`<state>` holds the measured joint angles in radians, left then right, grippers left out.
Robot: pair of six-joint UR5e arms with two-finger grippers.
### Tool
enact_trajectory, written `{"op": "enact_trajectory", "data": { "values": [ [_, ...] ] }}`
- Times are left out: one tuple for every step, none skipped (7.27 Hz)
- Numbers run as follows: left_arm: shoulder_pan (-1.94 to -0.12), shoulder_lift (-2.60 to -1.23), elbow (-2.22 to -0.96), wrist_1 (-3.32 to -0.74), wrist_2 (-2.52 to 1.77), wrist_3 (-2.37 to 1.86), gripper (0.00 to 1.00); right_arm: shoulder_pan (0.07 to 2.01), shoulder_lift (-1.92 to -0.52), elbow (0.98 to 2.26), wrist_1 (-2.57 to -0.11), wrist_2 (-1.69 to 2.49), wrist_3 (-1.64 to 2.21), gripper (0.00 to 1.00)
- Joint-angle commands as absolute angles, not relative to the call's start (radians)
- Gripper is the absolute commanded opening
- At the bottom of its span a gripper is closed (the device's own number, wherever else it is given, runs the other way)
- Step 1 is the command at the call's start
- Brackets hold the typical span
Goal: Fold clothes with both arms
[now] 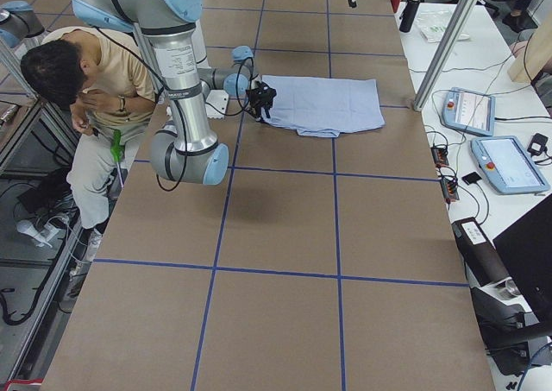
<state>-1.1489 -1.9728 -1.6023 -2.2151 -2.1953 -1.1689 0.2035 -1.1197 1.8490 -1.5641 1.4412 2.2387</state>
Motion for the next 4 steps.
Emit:
{"op": "enact_trajectory", "data": {
  "values": [
    [-1.149,-1.971,-1.603,-2.215,-2.195,-1.169,0.62,0.204,-1.118,1.850,-1.563,1.442,2.240,0.00],
    [-1.149,-1.974,-1.605,-2.215,-2.195,-1.169,0.62,0.204,-1.117,1.850,-1.563,1.440,2.238,0.00],
    [-1.149,-1.977,-1.605,-2.215,-2.195,-1.170,0.62,0.206,-1.115,1.865,-1.565,1.440,2.238,0.00],
    [-1.149,-1.973,-1.605,-2.215,-2.194,-1.170,0.62,0.207,-1.114,1.877,-1.565,1.440,2.238,0.00]
  ]
}}
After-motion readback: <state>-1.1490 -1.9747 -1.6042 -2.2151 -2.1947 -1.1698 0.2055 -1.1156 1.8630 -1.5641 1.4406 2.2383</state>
